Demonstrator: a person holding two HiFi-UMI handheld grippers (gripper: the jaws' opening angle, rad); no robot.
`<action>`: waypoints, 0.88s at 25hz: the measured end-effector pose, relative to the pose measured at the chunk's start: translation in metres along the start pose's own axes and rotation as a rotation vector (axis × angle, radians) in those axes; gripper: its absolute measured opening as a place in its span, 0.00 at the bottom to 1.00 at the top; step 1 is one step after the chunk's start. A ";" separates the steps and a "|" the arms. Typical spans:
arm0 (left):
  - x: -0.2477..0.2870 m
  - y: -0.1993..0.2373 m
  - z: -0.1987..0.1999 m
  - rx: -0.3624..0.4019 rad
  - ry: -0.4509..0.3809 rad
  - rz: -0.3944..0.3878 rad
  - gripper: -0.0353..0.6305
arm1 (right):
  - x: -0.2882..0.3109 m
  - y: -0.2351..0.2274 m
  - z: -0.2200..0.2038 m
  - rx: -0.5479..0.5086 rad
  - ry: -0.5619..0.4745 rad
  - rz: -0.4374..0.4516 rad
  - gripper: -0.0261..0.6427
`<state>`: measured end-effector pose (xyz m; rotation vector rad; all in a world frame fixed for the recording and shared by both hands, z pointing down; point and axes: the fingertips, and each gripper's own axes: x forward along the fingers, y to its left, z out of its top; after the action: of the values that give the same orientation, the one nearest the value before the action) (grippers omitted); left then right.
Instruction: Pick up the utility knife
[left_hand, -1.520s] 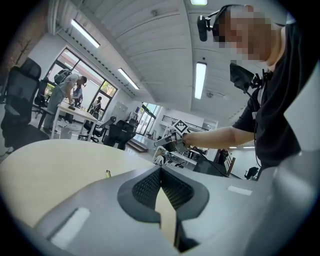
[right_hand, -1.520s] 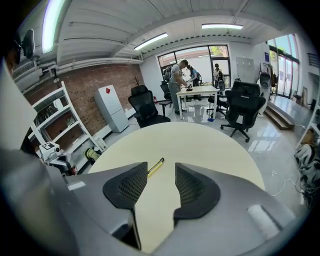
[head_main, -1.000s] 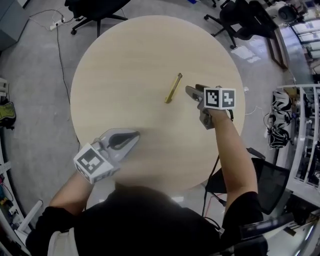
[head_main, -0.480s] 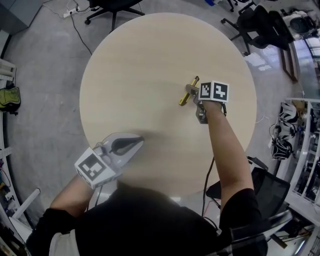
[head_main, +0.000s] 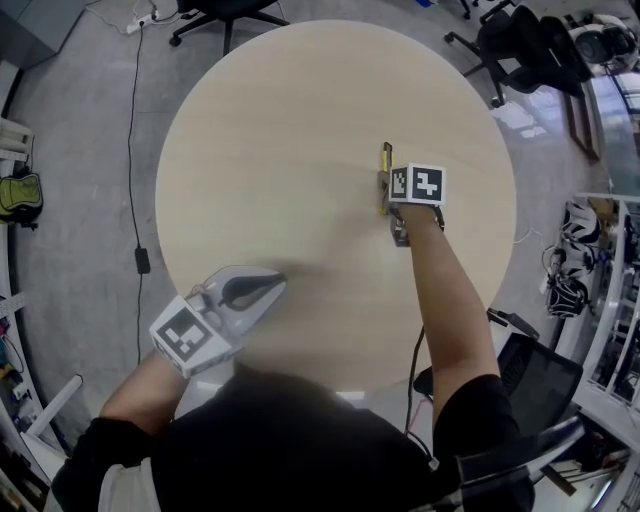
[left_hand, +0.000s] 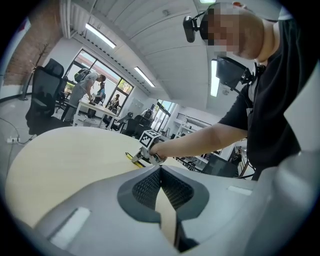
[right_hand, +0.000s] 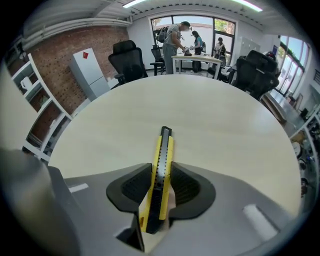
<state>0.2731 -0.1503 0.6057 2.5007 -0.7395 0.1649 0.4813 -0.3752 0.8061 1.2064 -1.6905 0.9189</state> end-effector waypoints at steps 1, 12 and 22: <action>0.002 -0.002 0.000 -0.001 0.002 -0.005 0.05 | -0.001 0.000 -0.002 -0.007 0.004 0.009 0.23; 0.015 0.001 0.027 0.048 0.001 -0.022 0.05 | -0.040 -0.016 -0.009 0.055 -0.103 0.079 0.23; 0.085 0.092 0.106 0.319 -0.044 0.093 0.05 | -0.074 -0.036 -0.019 0.099 -0.148 0.088 0.23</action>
<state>0.2926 -0.3108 0.5779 2.7781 -0.9095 0.2817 0.5338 -0.3420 0.7480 1.3015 -1.8465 0.9973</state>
